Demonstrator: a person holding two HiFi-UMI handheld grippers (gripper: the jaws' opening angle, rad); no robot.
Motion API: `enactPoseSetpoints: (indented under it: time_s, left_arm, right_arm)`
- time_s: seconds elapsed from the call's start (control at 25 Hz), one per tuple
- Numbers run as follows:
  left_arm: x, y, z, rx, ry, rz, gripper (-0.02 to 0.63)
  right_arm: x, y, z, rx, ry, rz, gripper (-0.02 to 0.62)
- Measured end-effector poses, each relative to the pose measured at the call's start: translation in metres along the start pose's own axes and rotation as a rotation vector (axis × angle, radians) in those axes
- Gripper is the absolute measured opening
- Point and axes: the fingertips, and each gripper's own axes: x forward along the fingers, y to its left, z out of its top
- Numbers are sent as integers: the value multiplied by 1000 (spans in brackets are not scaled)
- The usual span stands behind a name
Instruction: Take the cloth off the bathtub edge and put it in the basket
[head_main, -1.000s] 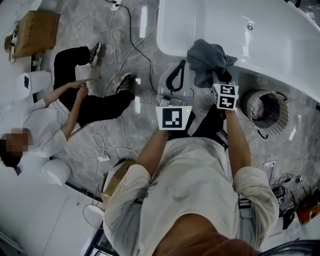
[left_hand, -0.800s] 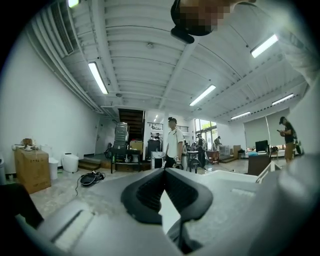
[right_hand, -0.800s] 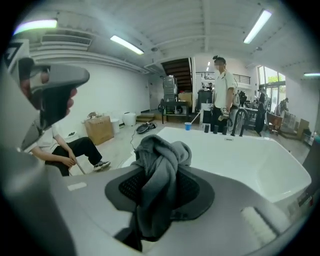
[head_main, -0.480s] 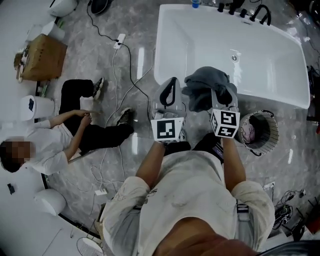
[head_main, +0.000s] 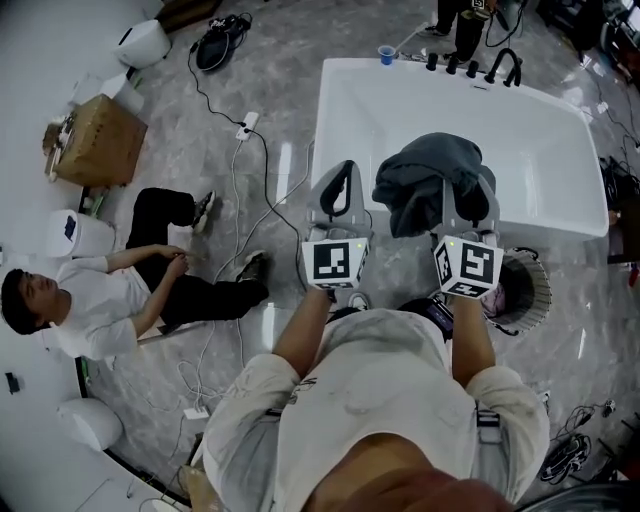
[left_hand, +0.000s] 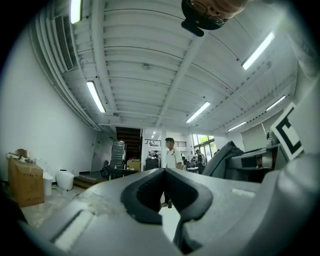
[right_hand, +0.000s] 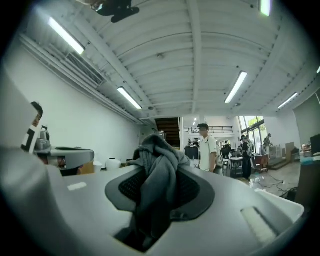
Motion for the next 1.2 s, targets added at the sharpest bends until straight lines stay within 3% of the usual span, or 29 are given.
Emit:
enactPoseSetpoints:
  time_s: [0.32,0.56,0.84,1.2]
  left_arm:
    - [12,-14,27,19,-42,-24,2]
    - [33,-61,29,1,-50,-138,2]
    - [76,-148,31,-41,-58,-303,2]
    - [94,-313,33,-97,-58,-618,2]
  right_arm:
    - [-12,-28,33,-13,-66,-62,127]
    - [-44,-74,37,-20,-76,-180,128]
    - [-94,-158,34,-58,-39,-374,129]
    - [-218,-270,37,-86,-1,-719,129]
